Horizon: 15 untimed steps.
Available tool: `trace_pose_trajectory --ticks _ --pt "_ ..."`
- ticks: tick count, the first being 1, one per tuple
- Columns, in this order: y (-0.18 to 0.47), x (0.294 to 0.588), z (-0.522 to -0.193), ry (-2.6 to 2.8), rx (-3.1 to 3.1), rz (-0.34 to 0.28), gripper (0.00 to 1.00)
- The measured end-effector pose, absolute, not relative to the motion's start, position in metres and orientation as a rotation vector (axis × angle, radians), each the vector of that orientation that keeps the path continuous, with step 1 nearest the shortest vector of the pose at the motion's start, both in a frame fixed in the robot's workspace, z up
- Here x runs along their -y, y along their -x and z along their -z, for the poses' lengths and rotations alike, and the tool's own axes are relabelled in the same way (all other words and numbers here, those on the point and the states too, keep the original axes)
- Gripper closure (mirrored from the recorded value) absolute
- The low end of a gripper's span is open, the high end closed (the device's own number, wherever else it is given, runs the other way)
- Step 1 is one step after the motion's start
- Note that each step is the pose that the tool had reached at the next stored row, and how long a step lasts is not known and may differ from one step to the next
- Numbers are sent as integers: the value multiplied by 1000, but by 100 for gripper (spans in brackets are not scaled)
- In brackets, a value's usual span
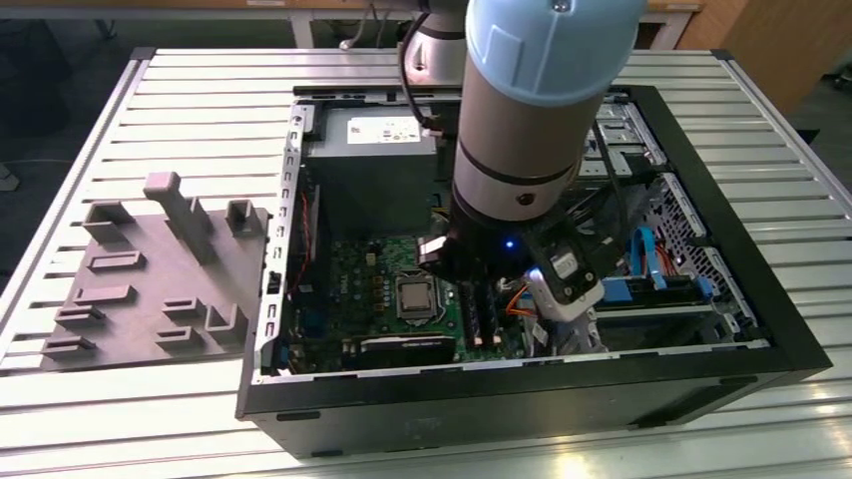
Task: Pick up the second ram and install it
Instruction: 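Press down the second ram until it locks into place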
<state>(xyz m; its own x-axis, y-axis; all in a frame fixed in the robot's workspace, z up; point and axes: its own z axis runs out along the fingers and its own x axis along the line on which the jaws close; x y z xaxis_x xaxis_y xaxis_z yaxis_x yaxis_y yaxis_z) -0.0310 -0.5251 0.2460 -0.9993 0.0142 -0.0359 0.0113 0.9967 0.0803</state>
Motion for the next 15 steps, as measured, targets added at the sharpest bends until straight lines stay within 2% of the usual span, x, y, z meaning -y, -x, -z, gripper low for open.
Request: trace_pose_trajectory --ticks 8,15 --pt "31 510 -246 -20 -3103 -124 89" --pt "31 509 -246 -20 -3103 -125 89"
